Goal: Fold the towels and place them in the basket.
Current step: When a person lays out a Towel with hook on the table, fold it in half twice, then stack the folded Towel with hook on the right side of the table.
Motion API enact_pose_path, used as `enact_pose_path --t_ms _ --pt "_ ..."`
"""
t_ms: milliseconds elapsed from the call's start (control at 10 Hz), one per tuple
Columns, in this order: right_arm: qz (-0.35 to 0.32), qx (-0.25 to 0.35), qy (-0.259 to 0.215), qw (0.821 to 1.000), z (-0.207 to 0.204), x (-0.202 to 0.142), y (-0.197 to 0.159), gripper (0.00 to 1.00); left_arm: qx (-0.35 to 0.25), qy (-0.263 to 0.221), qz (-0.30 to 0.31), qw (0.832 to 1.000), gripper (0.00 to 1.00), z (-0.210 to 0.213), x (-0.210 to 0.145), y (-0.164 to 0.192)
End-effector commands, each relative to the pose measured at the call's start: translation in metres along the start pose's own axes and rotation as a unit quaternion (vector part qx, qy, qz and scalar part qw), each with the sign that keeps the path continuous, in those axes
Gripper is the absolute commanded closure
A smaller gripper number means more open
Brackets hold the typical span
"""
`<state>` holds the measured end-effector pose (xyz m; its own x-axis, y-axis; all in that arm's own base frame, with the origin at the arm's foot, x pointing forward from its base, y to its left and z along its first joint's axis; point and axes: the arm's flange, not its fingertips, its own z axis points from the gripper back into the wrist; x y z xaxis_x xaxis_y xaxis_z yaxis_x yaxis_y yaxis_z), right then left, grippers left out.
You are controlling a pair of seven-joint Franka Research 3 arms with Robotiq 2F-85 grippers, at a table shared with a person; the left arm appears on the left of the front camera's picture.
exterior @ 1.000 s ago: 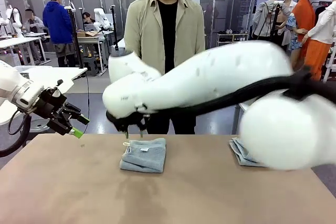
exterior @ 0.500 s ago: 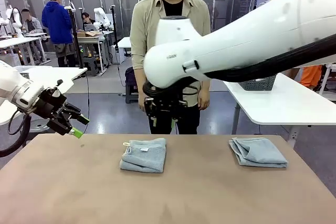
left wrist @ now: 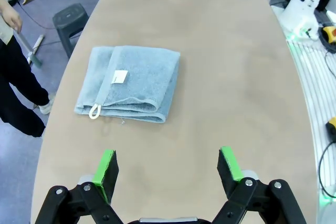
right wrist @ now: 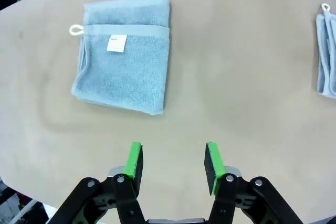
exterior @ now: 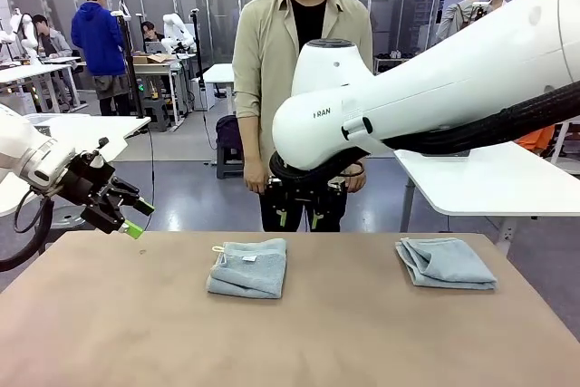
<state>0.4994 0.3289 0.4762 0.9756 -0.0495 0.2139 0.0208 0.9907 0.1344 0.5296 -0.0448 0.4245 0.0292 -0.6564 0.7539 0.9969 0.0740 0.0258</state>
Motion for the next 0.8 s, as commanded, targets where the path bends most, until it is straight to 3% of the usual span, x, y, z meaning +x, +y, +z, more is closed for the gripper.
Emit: enact_pose_path --t_ms 0,700 --pt "-0.011 -0.001 0.004 1.0 -0.0004 0.0013 0.0043 0.4 -0.001 0.003 -0.003 1.0 0.04 0.0014 0.0005 -0.0011" --pt "-0.011 -0.001 0.004 1.0 -0.0004 0.0013 0.0043 0.4 -0.001 0.003 -0.003 1.0 0.04 0.0014 0.0005 -0.0011"
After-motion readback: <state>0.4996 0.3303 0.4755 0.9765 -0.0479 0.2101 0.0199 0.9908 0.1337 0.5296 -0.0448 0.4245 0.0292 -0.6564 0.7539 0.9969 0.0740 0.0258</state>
